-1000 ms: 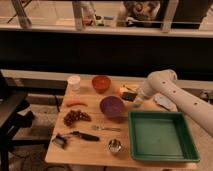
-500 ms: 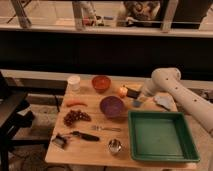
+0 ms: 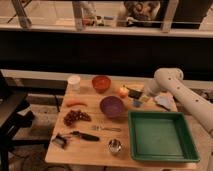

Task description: Place eraser in plastic cup

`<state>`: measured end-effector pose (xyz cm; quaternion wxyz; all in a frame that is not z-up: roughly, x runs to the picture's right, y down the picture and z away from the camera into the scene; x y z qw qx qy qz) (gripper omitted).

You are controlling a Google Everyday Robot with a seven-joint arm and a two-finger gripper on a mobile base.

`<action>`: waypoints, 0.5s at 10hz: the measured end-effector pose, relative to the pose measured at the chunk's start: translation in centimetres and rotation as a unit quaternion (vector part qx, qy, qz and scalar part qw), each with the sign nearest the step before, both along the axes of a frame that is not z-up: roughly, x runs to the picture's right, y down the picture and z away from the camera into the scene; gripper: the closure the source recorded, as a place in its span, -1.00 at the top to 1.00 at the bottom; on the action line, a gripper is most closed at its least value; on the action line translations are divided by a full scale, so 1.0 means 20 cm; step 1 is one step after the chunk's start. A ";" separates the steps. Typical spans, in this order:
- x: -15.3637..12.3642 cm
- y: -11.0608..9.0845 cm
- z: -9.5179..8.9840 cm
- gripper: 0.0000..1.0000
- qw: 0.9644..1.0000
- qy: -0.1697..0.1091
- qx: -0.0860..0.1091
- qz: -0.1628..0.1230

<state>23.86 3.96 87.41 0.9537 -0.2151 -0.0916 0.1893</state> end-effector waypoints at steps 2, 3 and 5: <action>0.00 0.00 0.01 -1.00 1.000 0.000 -0.007 0.004; 0.02 0.00 0.01 -1.00 1.000 0.001 -0.009 0.007; 0.03 -0.01 0.00 -1.00 1.000 0.002 -0.010 0.011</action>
